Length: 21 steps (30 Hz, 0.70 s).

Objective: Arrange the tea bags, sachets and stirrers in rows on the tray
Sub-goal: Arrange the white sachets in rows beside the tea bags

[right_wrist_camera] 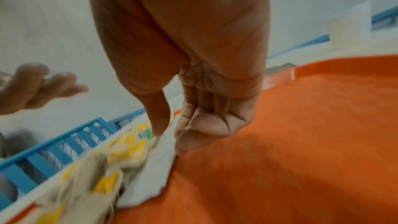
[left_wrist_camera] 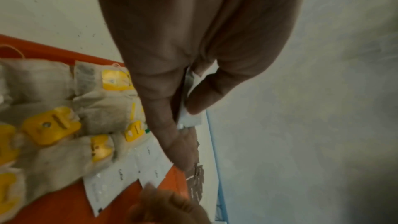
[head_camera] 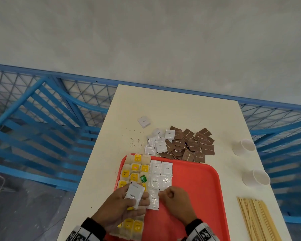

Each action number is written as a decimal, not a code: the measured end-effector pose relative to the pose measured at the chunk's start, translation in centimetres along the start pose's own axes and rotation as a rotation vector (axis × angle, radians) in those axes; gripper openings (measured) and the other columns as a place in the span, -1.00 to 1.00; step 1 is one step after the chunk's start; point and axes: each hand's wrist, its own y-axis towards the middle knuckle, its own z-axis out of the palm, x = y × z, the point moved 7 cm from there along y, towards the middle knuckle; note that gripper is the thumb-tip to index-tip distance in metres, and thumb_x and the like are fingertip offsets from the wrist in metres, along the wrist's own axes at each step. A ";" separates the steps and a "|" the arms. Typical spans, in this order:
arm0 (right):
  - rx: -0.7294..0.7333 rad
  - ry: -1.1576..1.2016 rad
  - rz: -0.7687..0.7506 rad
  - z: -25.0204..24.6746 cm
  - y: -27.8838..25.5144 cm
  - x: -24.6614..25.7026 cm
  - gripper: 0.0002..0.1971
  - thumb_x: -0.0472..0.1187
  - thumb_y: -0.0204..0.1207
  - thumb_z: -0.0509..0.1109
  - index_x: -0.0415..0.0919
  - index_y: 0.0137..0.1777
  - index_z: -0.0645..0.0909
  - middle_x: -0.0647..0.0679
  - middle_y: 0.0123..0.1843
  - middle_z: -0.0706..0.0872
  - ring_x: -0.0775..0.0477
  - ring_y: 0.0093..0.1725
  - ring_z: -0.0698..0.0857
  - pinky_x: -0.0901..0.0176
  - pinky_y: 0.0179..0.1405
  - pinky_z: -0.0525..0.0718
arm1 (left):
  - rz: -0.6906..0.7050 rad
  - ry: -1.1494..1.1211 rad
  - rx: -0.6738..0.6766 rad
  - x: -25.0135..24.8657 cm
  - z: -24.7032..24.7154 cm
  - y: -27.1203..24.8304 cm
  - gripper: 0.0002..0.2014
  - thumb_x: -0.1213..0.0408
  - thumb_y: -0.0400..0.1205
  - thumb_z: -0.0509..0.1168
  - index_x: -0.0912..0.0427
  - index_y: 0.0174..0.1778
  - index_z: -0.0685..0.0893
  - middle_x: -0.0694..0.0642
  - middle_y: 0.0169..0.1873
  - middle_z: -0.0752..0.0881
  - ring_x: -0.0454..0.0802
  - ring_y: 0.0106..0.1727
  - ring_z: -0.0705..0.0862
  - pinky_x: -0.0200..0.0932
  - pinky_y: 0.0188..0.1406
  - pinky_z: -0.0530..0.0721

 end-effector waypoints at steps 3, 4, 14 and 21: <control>0.077 0.309 -0.133 -1.9 -1.8 4.6 -0.80 -0.03 0.52 0.53 -0.15 -0.21 0.76 0.13 -0.32 0.79 0.30 -0.37 0.62 0.40 -0.29 0.56 | 0.011 0.000 0.106 -0.2 1.7 -0.1 -0.60 0.63 0.71 0.14 0.17 0.40 0.51 0.29 0.21 0.78 0.25 0.25 0.76 0.13 0.13 0.79; 0.120 0.351 -0.173 -2.2 -2.4 5.9 -0.82 -0.03 0.50 0.54 -0.15 -0.15 0.79 0.08 -0.26 0.81 0.27 -0.33 0.65 0.38 -0.26 0.58 | 0.014 0.009 0.136 -0.2 2.4 -0.1 -0.61 0.58 0.72 0.17 0.13 0.41 0.52 0.27 0.23 0.77 0.23 0.27 0.75 0.13 0.15 0.78; 0.138 0.507 -0.137 -4.8 -2.8 4.5 -0.81 -0.10 0.45 0.60 -0.23 -0.15 0.76 0.13 -0.36 0.65 0.12 -0.34 0.50 0.31 -0.33 0.43 | 0.312 0.489 -0.119 -2.7 3.1 0.9 -0.85 0.25 0.59 0.48 0.30 -0.15 0.78 0.22 -0.44 0.55 -0.08 -0.28 0.74 -0.03 -0.06 0.79; 0.076 0.504 -0.208 -6.2 -2.6 5.5 -0.94 -0.22 0.49 0.57 -0.20 -0.17 0.83 0.06 -0.29 0.81 0.22 -0.29 0.65 0.36 -0.23 0.57 | 0.464 0.758 -0.090 -4.2 4.7 0.7 -0.74 0.12 0.68 0.35 0.15 -0.25 0.81 0.14 -0.27 0.81 0.07 -0.17 0.79 0.09 -0.09 0.81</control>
